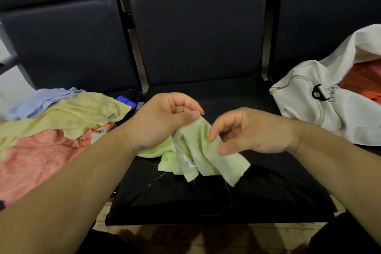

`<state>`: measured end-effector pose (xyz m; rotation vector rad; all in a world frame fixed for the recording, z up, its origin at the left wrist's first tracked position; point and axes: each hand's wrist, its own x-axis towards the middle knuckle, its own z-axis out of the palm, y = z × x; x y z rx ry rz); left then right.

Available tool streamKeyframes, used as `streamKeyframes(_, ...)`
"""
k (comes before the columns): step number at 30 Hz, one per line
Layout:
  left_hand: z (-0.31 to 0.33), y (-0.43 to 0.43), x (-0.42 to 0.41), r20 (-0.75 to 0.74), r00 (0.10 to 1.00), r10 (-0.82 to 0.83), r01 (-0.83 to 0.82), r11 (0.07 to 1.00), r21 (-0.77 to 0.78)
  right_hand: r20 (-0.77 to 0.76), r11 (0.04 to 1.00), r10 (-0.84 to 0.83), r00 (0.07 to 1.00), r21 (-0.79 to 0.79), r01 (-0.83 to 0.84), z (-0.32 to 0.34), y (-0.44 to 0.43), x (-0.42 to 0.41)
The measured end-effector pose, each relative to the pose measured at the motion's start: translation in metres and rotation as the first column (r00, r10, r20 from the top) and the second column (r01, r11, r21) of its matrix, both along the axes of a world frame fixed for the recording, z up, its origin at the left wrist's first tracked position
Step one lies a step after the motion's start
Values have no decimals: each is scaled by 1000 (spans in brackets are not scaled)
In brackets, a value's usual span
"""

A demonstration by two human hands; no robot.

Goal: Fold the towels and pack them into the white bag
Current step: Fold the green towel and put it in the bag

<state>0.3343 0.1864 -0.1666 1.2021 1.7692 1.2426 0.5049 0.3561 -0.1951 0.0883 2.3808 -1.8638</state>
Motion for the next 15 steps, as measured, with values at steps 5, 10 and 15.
streamKeyframes(5,7,-13,-23,13,987,-160,160,982,-96,136,952,104,985,272,-138,3,9,-6)
streamKeyframes(10,8,-28,-42,-68,883,-464,369,777,-510,147,987,44,988,149,-66,3,15,-9)
streamKeyframes(15,3,-19,-36,-97,942,-320,259,881,-396,109,944,30,994,-329,8,-12,2,-19)
